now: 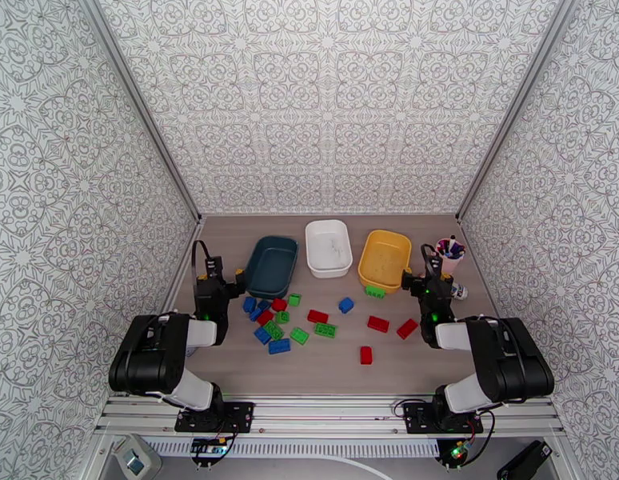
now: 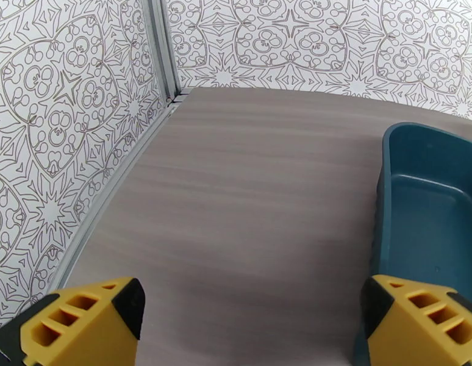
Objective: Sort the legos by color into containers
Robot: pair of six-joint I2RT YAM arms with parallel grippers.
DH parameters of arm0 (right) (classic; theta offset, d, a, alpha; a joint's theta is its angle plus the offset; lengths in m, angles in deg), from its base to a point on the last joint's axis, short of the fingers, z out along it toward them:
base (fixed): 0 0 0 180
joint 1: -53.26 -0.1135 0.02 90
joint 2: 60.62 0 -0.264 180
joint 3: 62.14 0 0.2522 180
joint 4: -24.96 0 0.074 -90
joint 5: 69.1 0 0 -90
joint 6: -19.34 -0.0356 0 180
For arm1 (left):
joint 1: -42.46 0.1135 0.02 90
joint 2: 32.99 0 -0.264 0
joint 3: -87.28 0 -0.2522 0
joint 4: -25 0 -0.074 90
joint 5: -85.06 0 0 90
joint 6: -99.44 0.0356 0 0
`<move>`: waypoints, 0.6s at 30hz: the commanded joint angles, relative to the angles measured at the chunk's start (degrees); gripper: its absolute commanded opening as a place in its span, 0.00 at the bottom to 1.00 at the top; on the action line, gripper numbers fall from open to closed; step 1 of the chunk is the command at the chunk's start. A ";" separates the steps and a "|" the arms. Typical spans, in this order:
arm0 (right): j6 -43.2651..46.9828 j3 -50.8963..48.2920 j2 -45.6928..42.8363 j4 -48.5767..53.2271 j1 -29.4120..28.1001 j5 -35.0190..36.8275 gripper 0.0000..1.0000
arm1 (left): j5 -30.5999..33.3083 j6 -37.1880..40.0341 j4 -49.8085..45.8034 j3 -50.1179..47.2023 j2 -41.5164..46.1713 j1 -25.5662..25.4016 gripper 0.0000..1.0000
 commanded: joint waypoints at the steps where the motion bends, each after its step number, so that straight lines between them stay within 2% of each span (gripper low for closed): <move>1: 0.00 0.33 0.07 -0.69 0.58 0.69 0.99 | -1.12 1.38 -0.24 0.78 0.65 -0.28 0.99; 18: 0.02 0.32 0.14 -0.67 0.56 0.69 0.99 | -1.81 1.21 -0.56 0.95 0.73 0.13 0.99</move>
